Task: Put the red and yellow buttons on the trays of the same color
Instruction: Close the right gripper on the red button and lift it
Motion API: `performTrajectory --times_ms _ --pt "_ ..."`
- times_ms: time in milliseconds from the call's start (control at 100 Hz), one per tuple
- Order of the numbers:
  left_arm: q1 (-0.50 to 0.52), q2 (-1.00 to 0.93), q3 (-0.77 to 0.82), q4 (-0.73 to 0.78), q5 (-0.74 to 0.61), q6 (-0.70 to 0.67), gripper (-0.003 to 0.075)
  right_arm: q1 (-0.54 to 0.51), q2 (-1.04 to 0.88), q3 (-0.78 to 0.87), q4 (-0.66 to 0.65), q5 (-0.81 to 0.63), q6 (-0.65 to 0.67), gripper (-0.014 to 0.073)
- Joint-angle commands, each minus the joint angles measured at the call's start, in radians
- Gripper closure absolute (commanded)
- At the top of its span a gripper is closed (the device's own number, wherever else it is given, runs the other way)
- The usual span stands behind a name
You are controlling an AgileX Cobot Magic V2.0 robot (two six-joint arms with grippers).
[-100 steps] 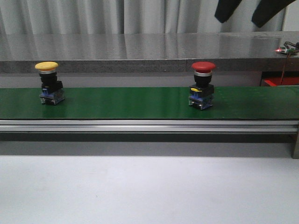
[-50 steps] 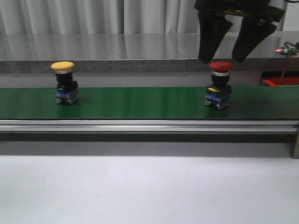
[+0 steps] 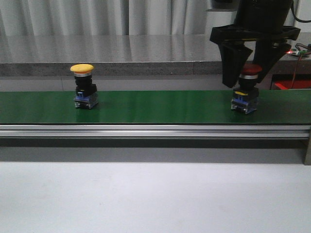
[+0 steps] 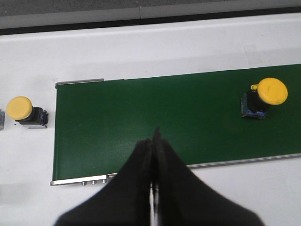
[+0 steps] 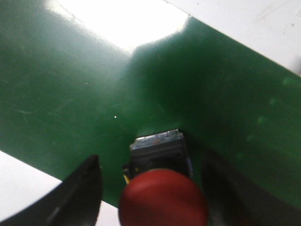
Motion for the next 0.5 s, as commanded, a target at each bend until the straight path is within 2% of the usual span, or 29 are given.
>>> performTrajectory --times_ms 0,100,490 --pt "-0.004 -0.026 -0.024 -0.026 -0.048 -0.005 0.074 -0.005 -0.053 -0.032 -0.016 -0.012 0.018 0.025" --pt "-0.004 -0.026 -0.024 -0.026 -0.048 -0.005 0.074 -0.005 -0.053 -0.032 -0.018 -0.013 0.026 0.0291" --pt "-0.004 -0.026 -0.024 -0.026 -0.048 -0.005 0.074 -0.019 -0.132 -0.032 -0.03 -0.021 0.027 0.0291"
